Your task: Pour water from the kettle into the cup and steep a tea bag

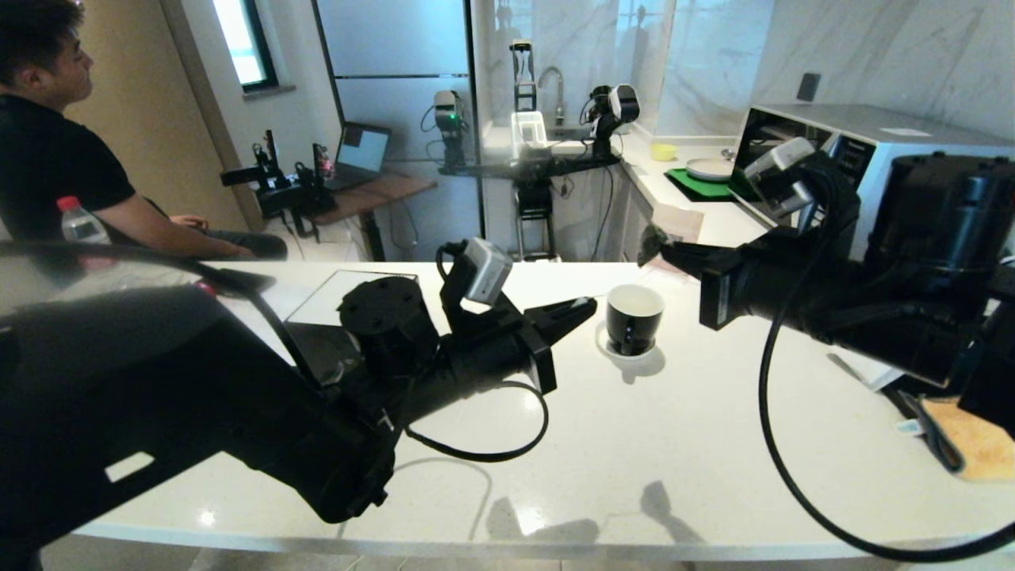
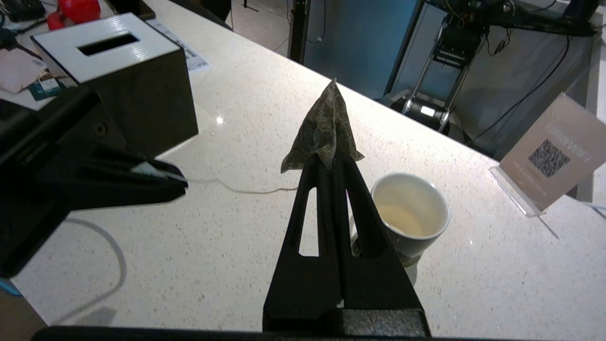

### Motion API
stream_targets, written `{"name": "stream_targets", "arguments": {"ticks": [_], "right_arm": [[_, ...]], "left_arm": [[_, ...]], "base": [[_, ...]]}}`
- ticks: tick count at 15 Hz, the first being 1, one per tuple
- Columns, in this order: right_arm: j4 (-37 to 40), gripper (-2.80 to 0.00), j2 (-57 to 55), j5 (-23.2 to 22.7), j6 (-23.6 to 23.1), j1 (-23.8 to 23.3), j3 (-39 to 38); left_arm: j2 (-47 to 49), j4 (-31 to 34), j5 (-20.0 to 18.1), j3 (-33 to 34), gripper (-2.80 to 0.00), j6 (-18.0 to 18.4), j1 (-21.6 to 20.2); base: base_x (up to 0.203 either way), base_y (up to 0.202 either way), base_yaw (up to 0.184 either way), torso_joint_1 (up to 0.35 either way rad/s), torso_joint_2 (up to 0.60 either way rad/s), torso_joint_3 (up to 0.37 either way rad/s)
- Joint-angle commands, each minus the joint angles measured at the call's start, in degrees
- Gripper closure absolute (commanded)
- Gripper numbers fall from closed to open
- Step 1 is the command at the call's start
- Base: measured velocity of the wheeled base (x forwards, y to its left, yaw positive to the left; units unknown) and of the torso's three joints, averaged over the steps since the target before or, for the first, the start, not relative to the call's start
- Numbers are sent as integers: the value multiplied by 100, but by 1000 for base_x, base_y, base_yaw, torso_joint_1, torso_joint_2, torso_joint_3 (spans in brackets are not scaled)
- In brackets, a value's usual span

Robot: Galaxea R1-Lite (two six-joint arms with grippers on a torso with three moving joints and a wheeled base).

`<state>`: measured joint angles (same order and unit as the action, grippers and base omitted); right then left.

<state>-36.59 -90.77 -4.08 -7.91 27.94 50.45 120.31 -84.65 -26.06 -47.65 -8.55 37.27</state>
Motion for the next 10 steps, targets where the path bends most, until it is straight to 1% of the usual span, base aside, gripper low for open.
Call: {"name": "stream_targets", "arguments": {"ticks": [1, 6, 10], "right_arm": [[-50, 0, 21, -6, -8, 8, -272], [-181, 0, 41, -6, -9, 10, -598], [-173, 0, 86, -6, -9, 18, -692]], "left_arm": [[19, -43, -13, 2, 0, -7, 0], [28, -34, -20, 2, 0, -14, 9], [28, -34, -13, 2, 0, -7, 35]], "base": [[0, 0, 0, 0, 0, 0], [0, 0, 0, 0, 0, 0], [0, 0, 0, 0, 0, 0]]}}
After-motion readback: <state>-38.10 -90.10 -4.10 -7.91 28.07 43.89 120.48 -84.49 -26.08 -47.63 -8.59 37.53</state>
